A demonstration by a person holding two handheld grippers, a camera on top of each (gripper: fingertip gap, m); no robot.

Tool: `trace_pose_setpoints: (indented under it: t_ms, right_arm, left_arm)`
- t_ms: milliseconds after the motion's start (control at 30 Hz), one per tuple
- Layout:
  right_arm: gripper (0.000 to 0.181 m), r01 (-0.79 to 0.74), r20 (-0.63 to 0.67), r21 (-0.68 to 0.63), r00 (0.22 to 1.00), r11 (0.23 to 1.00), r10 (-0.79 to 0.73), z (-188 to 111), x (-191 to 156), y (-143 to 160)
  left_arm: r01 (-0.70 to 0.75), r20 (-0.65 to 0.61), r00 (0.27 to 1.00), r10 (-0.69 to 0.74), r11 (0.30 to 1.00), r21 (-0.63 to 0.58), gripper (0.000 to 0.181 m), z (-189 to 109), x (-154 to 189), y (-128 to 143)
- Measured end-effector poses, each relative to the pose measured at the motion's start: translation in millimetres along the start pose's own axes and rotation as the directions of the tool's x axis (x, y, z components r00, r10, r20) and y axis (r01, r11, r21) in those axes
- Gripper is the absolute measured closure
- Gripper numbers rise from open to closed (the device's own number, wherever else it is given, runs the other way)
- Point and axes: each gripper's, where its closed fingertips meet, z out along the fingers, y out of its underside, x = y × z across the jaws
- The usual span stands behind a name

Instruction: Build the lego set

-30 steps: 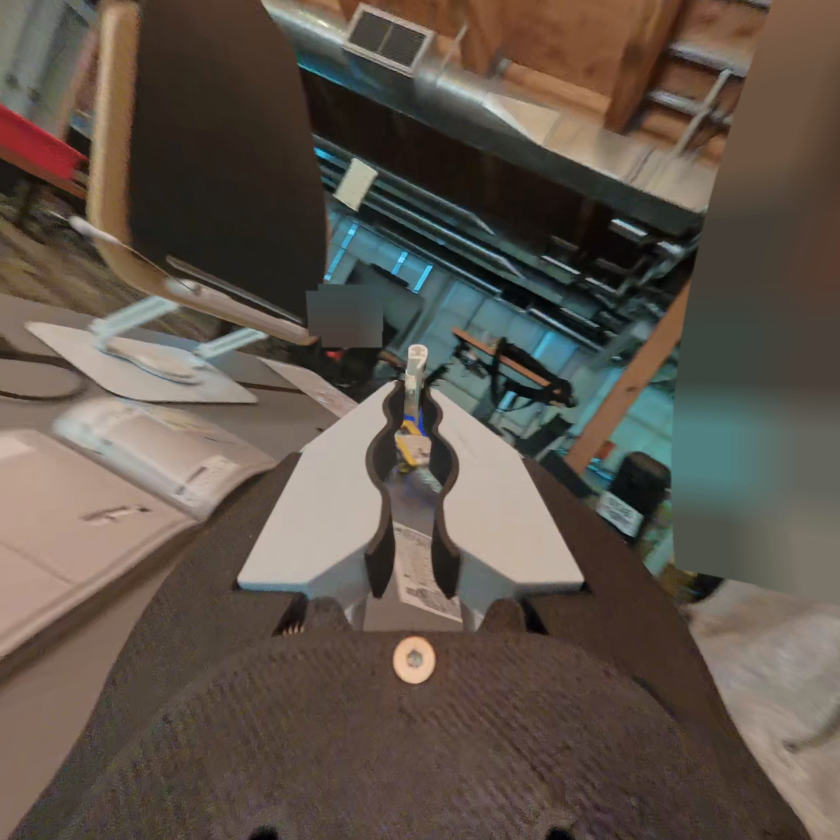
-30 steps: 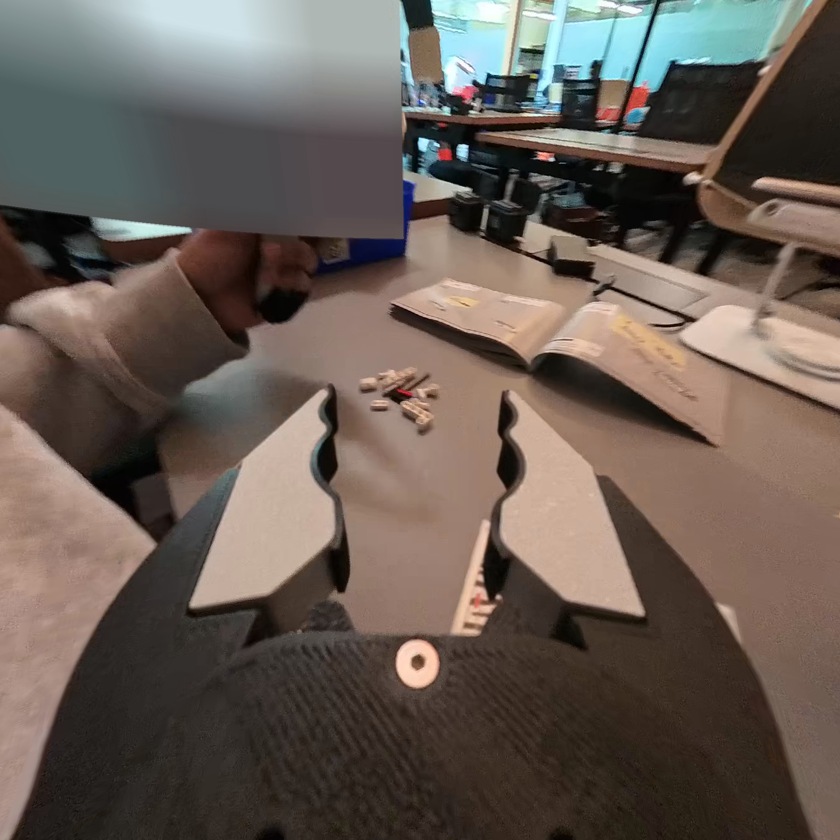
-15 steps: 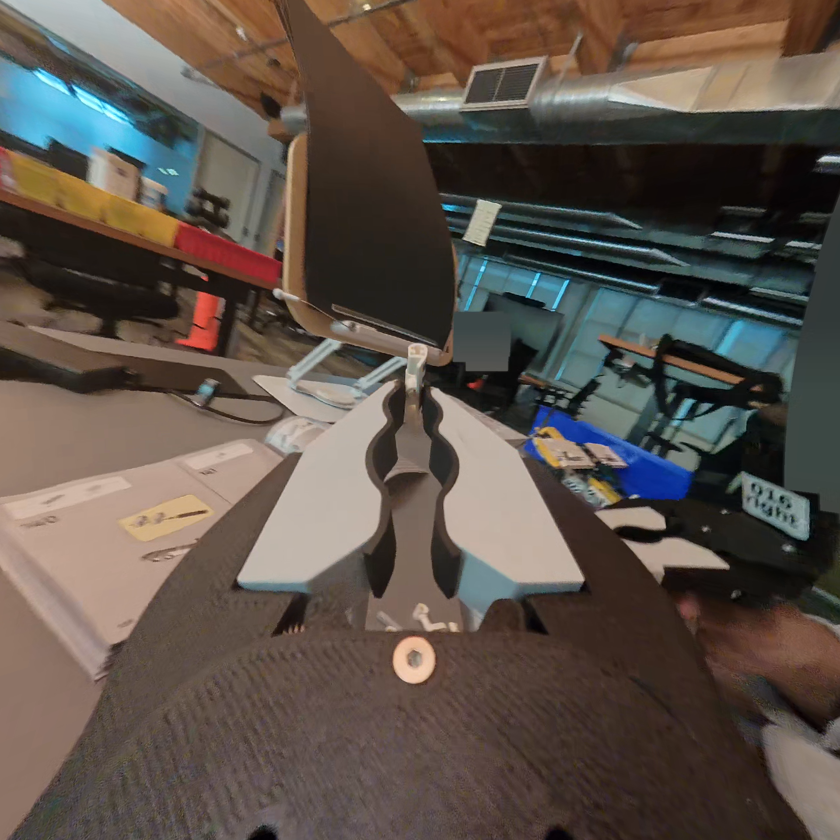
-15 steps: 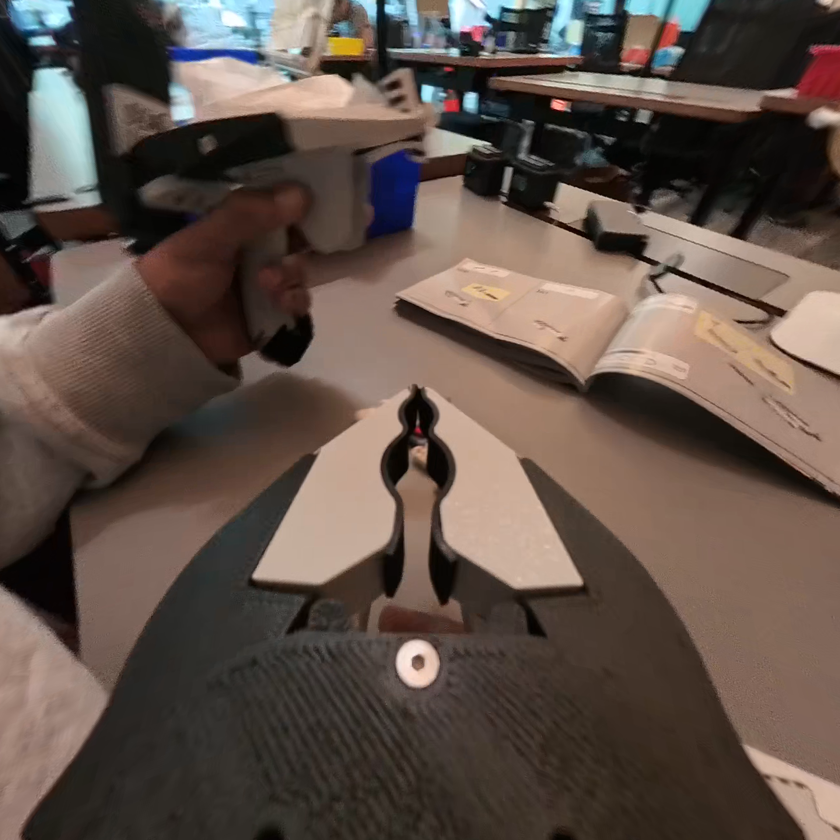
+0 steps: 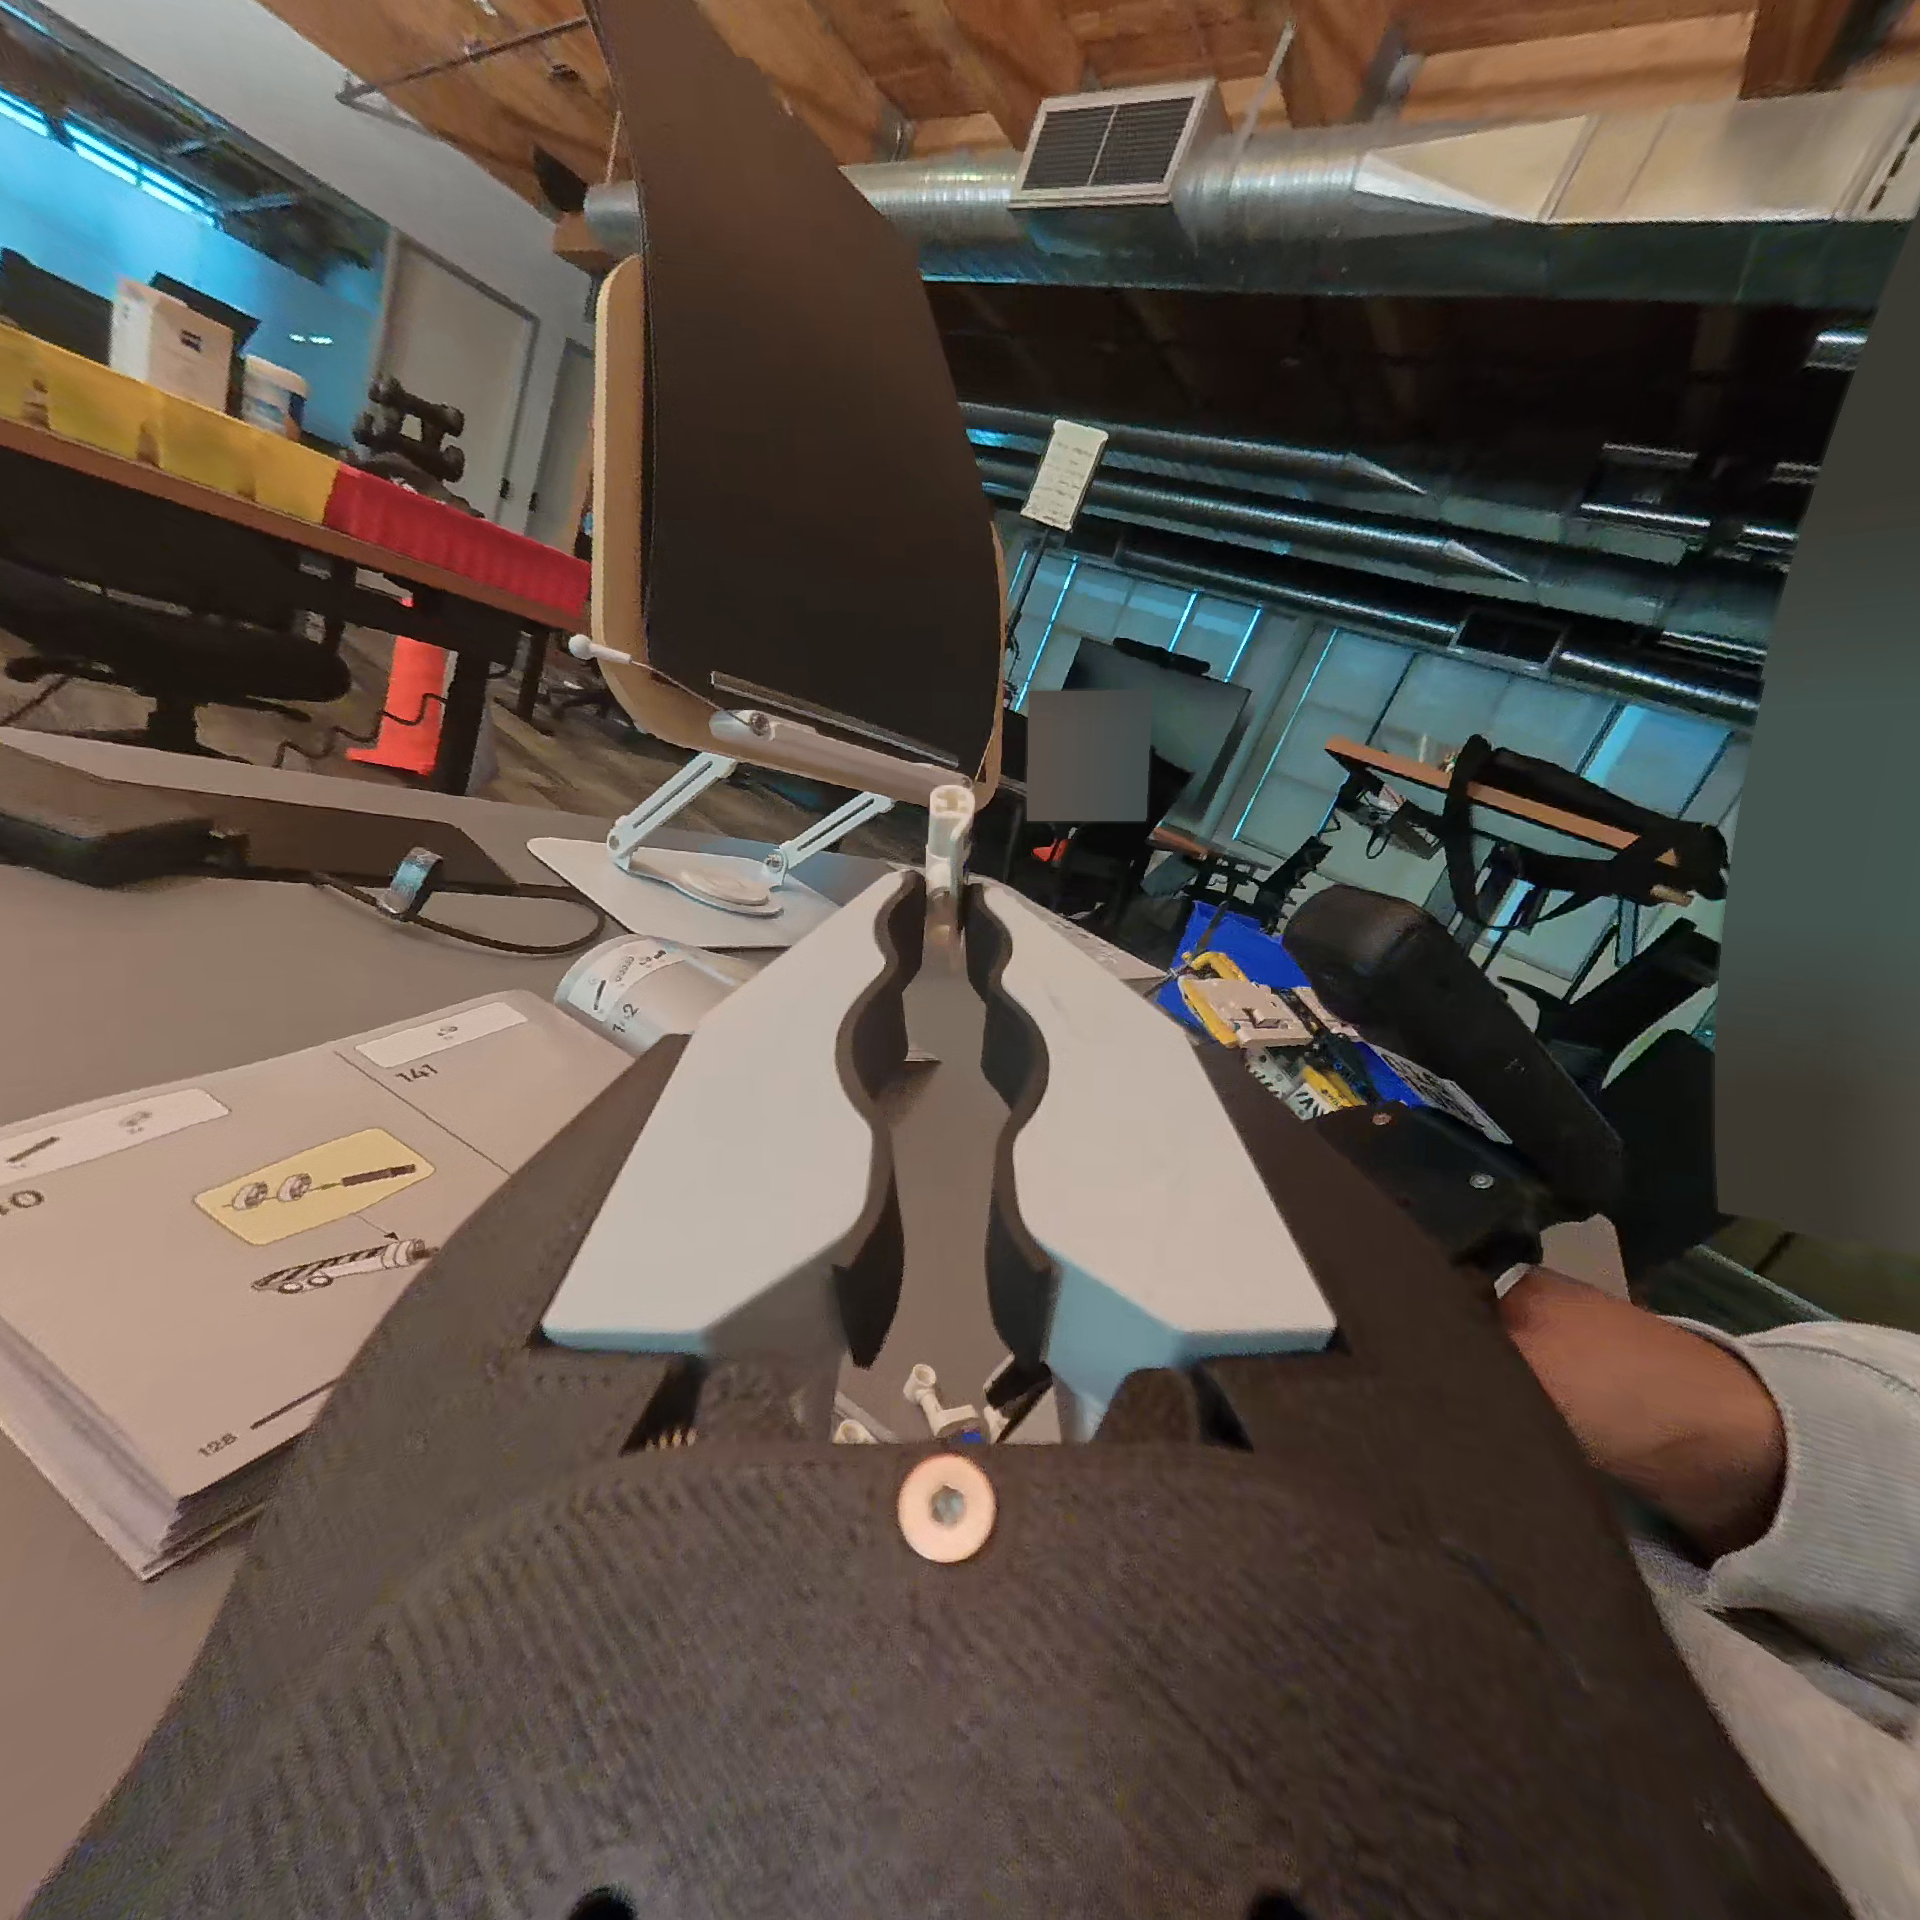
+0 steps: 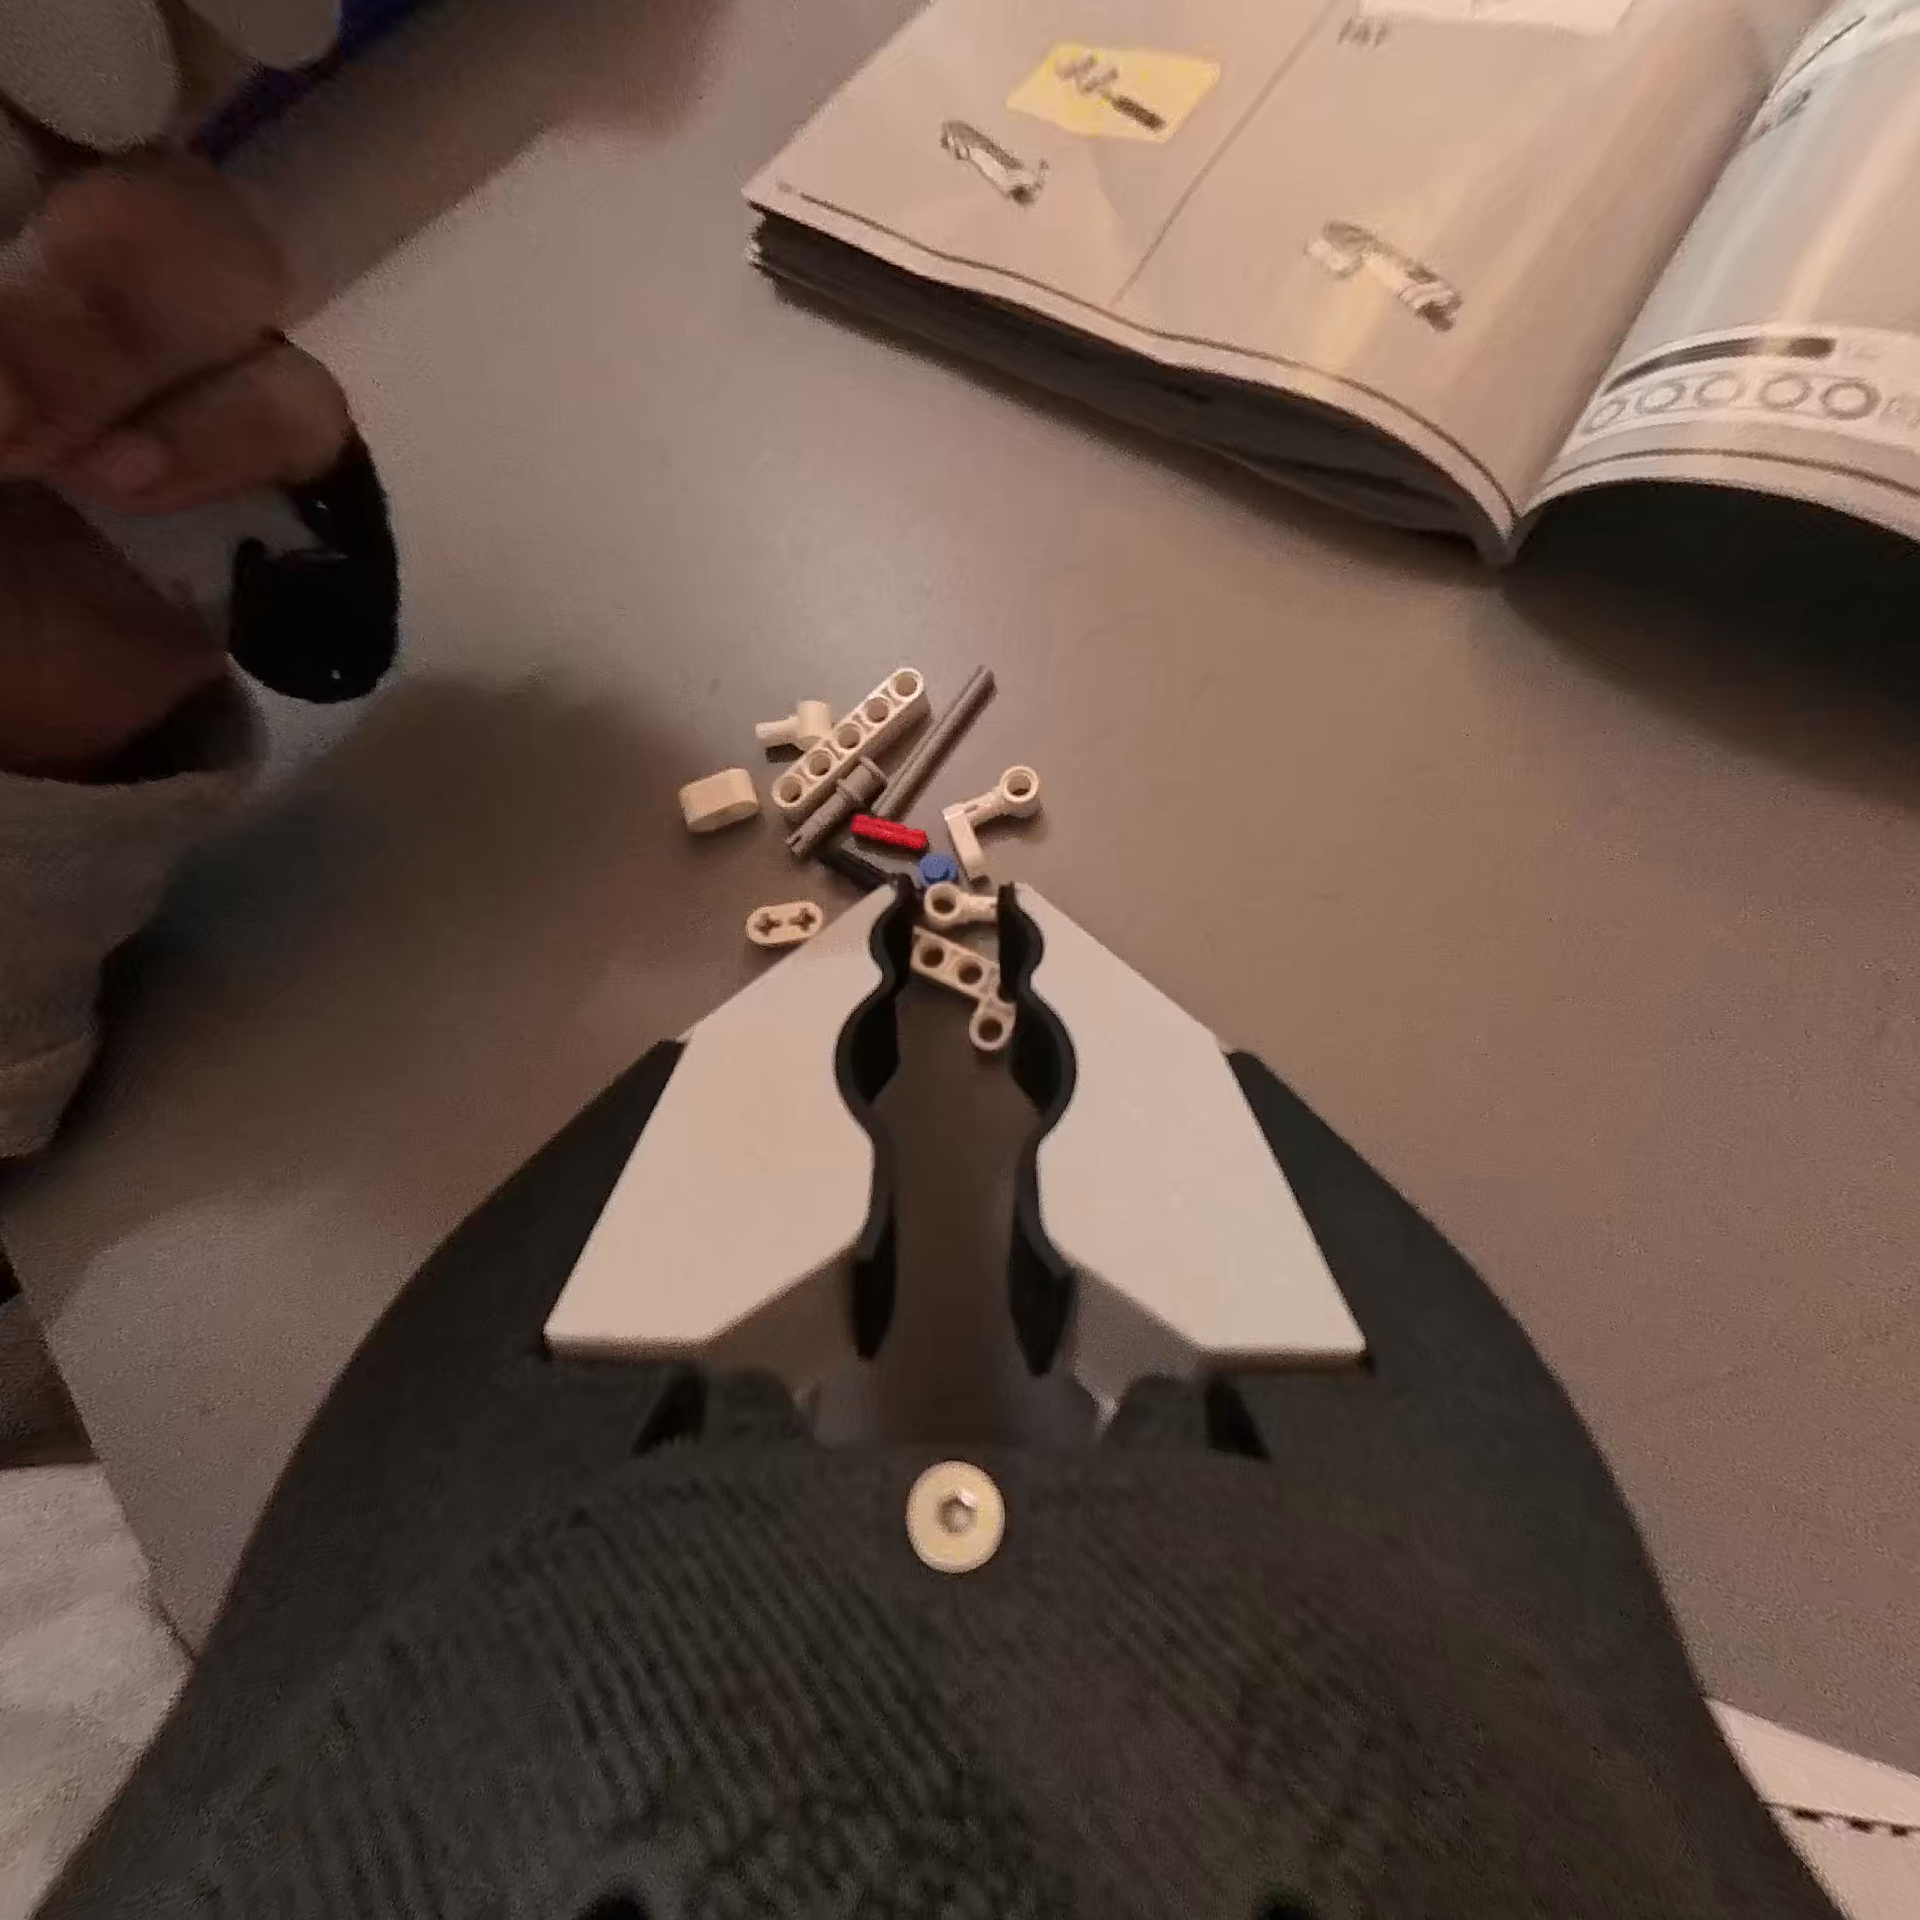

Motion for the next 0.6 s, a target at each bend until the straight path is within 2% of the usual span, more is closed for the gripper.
trace_pose_setpoints:
  t_ms: [200, 233, 400, 600]
  right_arm:
    - [0.169, 0.018, -0.033, -0.024, 0.999, 1.0, -0.019, -1, 5, 0]
    - [0.175, 0.023, -0.041, -0.013, 0.999, 1.0, -0.024, -4, 7, -2]
    - [0.175, 0.024, -0.029, 0.042, 0.999, 0.999, -0.022, -31, 8, -4]
    - [0.175, 0.145, 0.063, -0.054, 0.988, 0.988, -0.141, -59, -21, 40]
  left_arm:
    - [0.041, -0.027, 0.999, -0.04, 0.999, 0.025, 0.176, -2, 1, -4]
    - [0.039, -0.025, 0.999, -0.038, 0.999, 0.028, 0.176, -3, 1, -5]
    - [0.049, -0.022, 0.999, -0.048, 0.998, 0.032, 0.176, -4, -2, -5]
    - [0.068, -0.075, 0.995, -0.069, 0.998, -0.014, 0.175, 0, 8, 2]
